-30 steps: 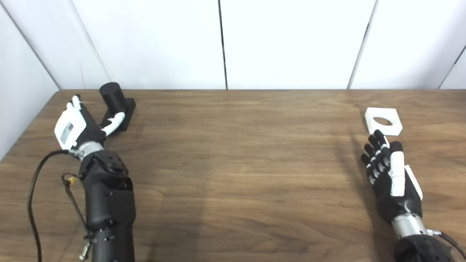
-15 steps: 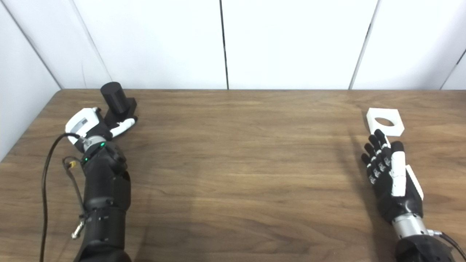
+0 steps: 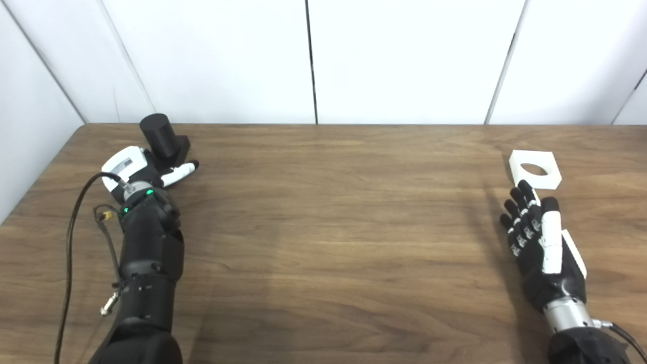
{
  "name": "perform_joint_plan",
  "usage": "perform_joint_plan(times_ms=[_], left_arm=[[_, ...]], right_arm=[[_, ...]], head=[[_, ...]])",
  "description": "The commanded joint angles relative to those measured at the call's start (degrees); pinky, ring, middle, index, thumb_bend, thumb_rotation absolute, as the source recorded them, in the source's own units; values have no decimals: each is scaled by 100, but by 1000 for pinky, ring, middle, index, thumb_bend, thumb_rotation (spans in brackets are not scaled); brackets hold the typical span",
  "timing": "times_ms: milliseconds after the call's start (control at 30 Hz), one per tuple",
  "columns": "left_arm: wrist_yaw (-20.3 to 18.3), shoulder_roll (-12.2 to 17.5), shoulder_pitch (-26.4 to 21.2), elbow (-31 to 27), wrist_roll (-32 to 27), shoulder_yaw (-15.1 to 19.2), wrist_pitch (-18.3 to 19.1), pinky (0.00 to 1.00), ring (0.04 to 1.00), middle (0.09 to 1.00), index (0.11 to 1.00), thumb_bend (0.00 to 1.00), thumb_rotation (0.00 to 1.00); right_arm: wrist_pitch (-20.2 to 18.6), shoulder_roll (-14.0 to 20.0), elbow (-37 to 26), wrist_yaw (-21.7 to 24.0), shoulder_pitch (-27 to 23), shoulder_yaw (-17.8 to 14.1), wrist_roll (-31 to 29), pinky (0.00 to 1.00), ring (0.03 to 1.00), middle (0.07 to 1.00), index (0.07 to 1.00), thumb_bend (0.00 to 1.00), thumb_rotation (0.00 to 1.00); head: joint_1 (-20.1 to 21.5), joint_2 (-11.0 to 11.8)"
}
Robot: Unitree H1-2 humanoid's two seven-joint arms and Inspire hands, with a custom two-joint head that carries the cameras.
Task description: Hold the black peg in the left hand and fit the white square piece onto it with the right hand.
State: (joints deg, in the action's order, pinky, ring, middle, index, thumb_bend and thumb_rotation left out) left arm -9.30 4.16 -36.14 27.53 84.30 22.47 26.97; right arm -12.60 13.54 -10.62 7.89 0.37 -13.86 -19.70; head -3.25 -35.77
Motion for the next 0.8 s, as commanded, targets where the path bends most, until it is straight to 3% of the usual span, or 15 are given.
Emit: perform_joint_plan(times_ms=[0, 200, 400, 767], left_arm=[[51, 175, -398, -22, 167, -3, -5, 993, 991, 979, 919, 842, 749], [56, 272, -561, 354, 381, 66, -5, 992, 1000, 981, 918, 840, 710], [275, 412, -606, 614, 334, 42, -5, 1000, 1000, 986, 907, 806, 597], [362, 481, -354, 534, -50, 251, -5, 1000, 999, 964, 836, 753, 509]], right_arm=[[152, 125, -274, 95, -73, -11, -42, 1000, 1000, 1000, 1000, 568, 1000], [159, 182, -305, 159, -47, -27, -66, 1000, 1000, 1000, 1000, 567, 1000], [211, 270, -297, 287, -12, -31, -109, 1000, 1000, 1000, 1000, 593, 1000], [188, 461, -298, 445, 29, -118, -192, 1000, 1000, 1000, 1000, 618, 1000]], head=[[-11, -3], [-42, -6], [-43, -18], [-93, -23]])
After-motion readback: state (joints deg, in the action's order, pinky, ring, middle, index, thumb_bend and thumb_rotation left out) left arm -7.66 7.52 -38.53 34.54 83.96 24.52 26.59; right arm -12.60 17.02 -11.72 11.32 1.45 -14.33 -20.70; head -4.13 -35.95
